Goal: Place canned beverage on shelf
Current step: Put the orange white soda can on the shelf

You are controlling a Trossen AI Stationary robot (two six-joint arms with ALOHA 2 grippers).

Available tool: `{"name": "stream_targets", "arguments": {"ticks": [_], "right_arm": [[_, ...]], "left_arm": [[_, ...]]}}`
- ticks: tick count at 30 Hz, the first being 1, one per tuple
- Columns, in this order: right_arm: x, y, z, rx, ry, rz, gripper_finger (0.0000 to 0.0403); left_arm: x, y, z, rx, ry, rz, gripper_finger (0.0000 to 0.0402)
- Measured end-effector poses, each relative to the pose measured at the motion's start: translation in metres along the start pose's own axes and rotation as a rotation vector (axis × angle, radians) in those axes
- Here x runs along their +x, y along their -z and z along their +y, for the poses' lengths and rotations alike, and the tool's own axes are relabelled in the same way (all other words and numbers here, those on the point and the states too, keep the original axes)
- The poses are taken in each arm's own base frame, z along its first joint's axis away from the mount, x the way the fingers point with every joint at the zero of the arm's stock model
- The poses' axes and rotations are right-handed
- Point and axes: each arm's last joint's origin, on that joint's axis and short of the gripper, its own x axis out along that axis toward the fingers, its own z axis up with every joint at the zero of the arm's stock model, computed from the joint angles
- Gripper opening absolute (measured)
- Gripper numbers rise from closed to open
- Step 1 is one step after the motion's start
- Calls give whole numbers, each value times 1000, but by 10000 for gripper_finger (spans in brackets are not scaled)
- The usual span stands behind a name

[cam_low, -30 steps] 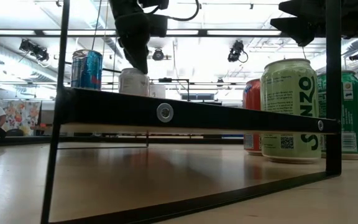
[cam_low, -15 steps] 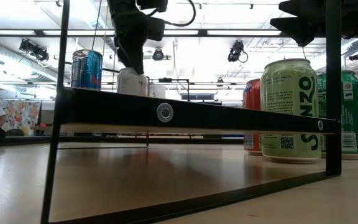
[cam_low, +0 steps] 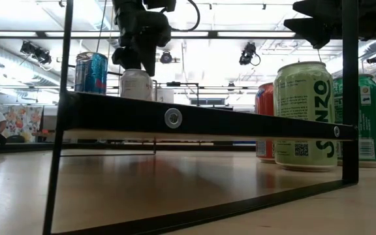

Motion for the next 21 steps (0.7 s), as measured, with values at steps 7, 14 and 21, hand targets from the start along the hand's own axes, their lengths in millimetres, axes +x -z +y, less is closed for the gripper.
{"name": "stream_targets", "arguments": {"ticks": [7, 14, 21], "right_arm": [[0, 0, 0, 0, 0, 0, 318], [0, 0, 0, 0, 0, 0, 318], [0, 0, 0, 1, 0, 0, 318]], "left_arm": [[0, -1, 0, -113, -21, -20, 314], [-3, -3, 3, -55, -94, -79, 314], [-18, -8, 0, 251, -56, -105, 314]]}}
